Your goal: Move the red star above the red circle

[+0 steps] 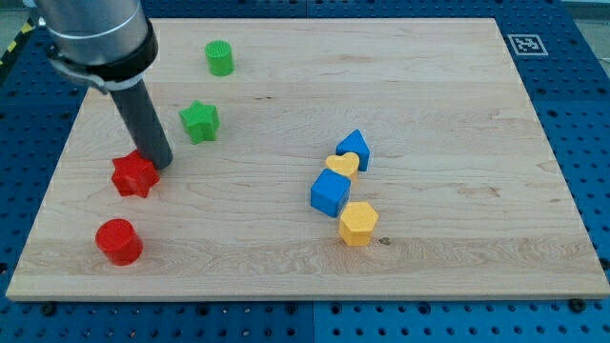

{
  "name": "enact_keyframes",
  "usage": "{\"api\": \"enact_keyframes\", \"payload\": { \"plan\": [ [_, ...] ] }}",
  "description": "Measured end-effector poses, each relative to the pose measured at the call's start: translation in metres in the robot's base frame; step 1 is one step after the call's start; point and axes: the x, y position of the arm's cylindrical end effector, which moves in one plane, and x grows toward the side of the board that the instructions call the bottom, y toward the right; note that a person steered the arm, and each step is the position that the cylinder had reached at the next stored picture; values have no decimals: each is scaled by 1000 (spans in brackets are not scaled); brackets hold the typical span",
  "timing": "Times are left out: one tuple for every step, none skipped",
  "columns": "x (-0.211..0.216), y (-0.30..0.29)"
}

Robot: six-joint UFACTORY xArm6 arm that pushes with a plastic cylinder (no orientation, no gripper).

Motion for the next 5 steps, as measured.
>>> {"api": "enact_keyframes", "payload": {
  "plan": [
    [-7, 0],
    [-13, -12],
    [-13, -29],
    [-12, -29],
    [-2, -30]
  ]
}}
